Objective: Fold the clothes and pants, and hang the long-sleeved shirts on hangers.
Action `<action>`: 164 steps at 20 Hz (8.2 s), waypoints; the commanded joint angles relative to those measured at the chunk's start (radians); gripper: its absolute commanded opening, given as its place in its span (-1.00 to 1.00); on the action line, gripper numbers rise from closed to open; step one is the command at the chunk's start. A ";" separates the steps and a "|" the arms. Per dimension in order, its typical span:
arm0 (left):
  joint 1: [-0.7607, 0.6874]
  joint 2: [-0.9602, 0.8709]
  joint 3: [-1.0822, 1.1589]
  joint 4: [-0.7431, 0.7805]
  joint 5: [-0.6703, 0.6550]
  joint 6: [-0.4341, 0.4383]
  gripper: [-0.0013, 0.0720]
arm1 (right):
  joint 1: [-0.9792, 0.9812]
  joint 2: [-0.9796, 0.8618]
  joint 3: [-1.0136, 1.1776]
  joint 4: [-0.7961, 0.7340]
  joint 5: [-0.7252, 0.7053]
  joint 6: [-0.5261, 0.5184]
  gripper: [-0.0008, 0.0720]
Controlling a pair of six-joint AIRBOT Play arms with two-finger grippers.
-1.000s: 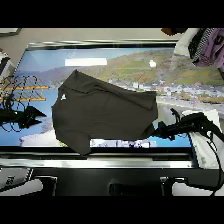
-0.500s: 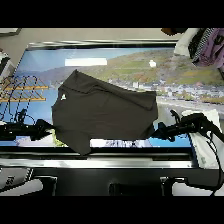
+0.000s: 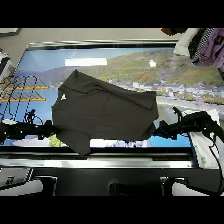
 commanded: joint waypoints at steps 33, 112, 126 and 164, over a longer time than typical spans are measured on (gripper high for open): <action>-0.149 0.558 1.235 0.616 -0.259 -0.589 -0.94 | 0.258 0.444 1.338 -0.454 -0.086 0.518 -0.89; -0.005 0.319 -0.348 0.014 -0.132 -0.089 -0.53 | 0.053 0.082 0.529 -0.245 -0.127 0.329 0.14; -0.005 0.320 -0.342 0.014 -0.134 -0.085 -0.93 | -0.160 -0.061 0.452 -0.233 -0.182 0.229 0.35; -0.002 0.679 -0.137 0.094 -0.393 -0.509 -0.93 | -0.158 0.285 0.086 -0.189 -0.142 0.294 -0.89</action>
